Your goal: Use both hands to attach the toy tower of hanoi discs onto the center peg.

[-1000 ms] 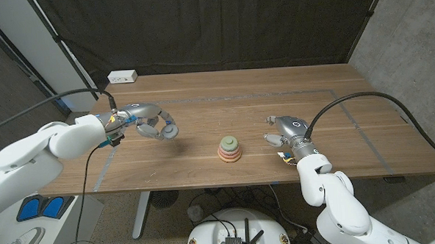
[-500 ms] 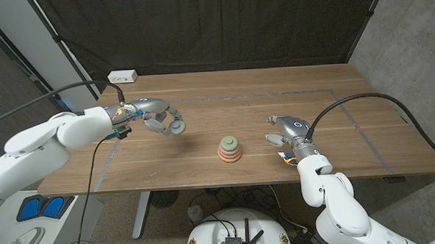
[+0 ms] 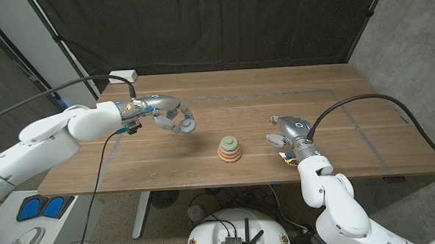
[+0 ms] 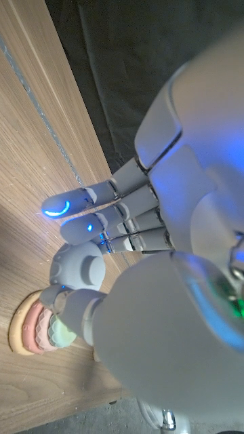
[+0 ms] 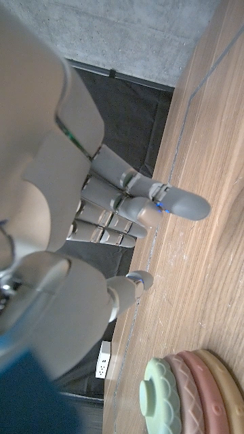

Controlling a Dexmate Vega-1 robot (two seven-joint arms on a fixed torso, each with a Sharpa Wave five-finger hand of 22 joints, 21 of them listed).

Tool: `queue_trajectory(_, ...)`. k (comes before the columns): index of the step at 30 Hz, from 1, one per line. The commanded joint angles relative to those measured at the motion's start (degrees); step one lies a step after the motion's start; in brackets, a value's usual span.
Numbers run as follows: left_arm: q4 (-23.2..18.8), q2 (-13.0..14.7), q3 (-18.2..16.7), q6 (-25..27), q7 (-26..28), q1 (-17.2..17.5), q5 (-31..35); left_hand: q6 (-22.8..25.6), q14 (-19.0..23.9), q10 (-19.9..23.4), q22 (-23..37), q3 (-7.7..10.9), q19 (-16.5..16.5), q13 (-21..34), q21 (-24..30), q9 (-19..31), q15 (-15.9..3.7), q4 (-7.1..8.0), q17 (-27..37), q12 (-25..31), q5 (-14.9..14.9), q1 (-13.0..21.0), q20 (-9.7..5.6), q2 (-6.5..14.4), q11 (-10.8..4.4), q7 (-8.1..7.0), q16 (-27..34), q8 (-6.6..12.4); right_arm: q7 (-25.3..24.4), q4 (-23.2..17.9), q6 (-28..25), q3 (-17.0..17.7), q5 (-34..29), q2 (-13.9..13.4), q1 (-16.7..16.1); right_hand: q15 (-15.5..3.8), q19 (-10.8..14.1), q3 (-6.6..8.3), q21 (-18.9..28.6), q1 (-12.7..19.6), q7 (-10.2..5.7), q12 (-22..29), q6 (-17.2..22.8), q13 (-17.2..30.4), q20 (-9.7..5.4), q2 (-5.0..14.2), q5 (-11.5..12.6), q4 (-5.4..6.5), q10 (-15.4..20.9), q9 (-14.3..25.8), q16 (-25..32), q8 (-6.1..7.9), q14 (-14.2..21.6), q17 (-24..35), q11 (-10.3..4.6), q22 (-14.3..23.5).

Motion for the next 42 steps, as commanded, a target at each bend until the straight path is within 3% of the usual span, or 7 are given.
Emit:
queue_trajectory(1,0.85,0.05,8.89,-3.38,-0.79,-8.19,-2.46,0.96,0.61,6.17,0.19,0.42,0.5,0.35,0.25,1.58,-1.45,0.32,0.13,0.0,0.41,0.28,-6.59,0.84,-5.5,-0.47,-0.17,0.07,-0.77,-0.51,-0.5,0.18,0.56,-0.24,-0.9,-2.27,-0.04,0.54,-0.08,-0.58,0.0,0.35,0.33,0.18,-2.47,-0.02,0.41,-0.03,0.31,0.28,0.4,-0.22,0.13,0.17,0.29,0.07)
queue_trajectory(20,2.96,-3.69,18.55,-5.26,-6.13,-18.65,-0.91,0.94,0.51,6.36,0.24,0.55,0.41,0.82,0.3,1.95,-1.46,0.19,0.23,-0.68,0.45,0.62,-6.59,0.85,-5.68,-0.56,-0.36,-0.39,-1.54,-1.58,-2.38,0.4,0.12,-0.84,-2.25,-2.28,-0.02,0.68,-0.11,-0.85,0.02,0.4,0.25,0.24,-2.46,-0.13,0.41,-0.1,0.48,0.28,0.26,-0.29,-0.06,0.02,0.17,0.09)
queue_trajectory(28,4.34,-6.84,22.58,-6.03,-9.26,-23.52,1.25,1.02,0.62,6.4,0.27,0.51,0.4,1.04,0.36,2.08,-1.46,0.2,0.35,-1.02,0.42,0.73,-6.59,0.78,-5.58,-0.48,-0.32,-0.59,-1.54,-2.23,-3.16,0.71,-0.22,-1.21,-2.87,-2.28,0.01,0.78,-0.14,-0.92,0.07,0.37,0.21,0.29,-2.47,-0.12,0.42,-0.14,0.42,0.28,0.31,-0.32,-0.03,0.06,0.11,0.09)
queue_trajectory(42,7.15,-11.5,27.32,-7.68,-12.27,-28.53,2.94,1.38,0.44,6.75,0.28,0.42,0.41,1.33,0.45,2.23,-1.47,0.26,0.05,-1.55,0.34,0.84,-6.58,0.77,-5.57,-0.44,-0.69,-0.87,-0.82,-2.33,-3.99,0.51,-0.95,-1.24,-2.75,-2.28,0.03,0.93,-0.21,-1.02,0.11,0.37,0.24,0.3,-2.47,-0.11,0.44,-0.18,0.52,0.29,0.35,-0.33,-0.04,0.06,0.07,0.04)
